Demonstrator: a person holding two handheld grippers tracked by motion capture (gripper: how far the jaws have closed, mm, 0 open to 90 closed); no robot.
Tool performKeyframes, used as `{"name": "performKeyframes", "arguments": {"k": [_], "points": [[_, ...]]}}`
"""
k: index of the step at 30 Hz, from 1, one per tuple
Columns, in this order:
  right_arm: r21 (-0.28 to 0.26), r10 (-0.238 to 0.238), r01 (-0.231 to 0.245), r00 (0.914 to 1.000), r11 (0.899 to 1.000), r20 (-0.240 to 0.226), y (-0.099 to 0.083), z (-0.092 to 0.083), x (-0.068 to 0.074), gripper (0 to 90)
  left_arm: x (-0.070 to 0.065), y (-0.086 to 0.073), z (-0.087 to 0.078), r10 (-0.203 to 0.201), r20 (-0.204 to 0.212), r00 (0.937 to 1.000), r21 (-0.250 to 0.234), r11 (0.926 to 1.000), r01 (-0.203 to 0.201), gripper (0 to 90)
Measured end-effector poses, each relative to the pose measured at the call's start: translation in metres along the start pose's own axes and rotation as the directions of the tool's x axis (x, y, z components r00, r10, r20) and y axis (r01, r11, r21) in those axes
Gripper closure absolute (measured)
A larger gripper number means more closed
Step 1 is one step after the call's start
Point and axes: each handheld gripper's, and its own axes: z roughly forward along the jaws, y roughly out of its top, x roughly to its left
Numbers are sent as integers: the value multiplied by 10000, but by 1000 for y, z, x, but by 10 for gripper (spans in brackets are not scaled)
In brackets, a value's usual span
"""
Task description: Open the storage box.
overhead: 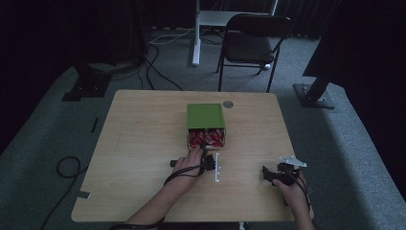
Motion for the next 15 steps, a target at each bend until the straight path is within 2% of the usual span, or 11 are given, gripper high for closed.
{"name": "performKeyframes", "arguments": {"k": [4, 6, 10, 15], "points": [[1, -10, 10, 10000, 10000, 7, 0, 0, 0, 119, -3, -1, 3, -139, -359, 9993, -22, 9999, 139, 678], [6, -7, 7, 10000, 10000, 13, 0, 0, 0, 119, -4, 0, 3, -82, -432, 9990, 27, 10000, 83, 695], [22, -57, 57, 10000, 10000, 43, 0, 0, 1, 119, -4, 0, 3, 147, -460, 9988, 81, 9999, -144, 705], [33, -86, 85, 9999, 10000, 72, 0, 0, 1, 119, -2, 2, 3, 423, -303, 9986, 173, 9990, -418, 715]]}}
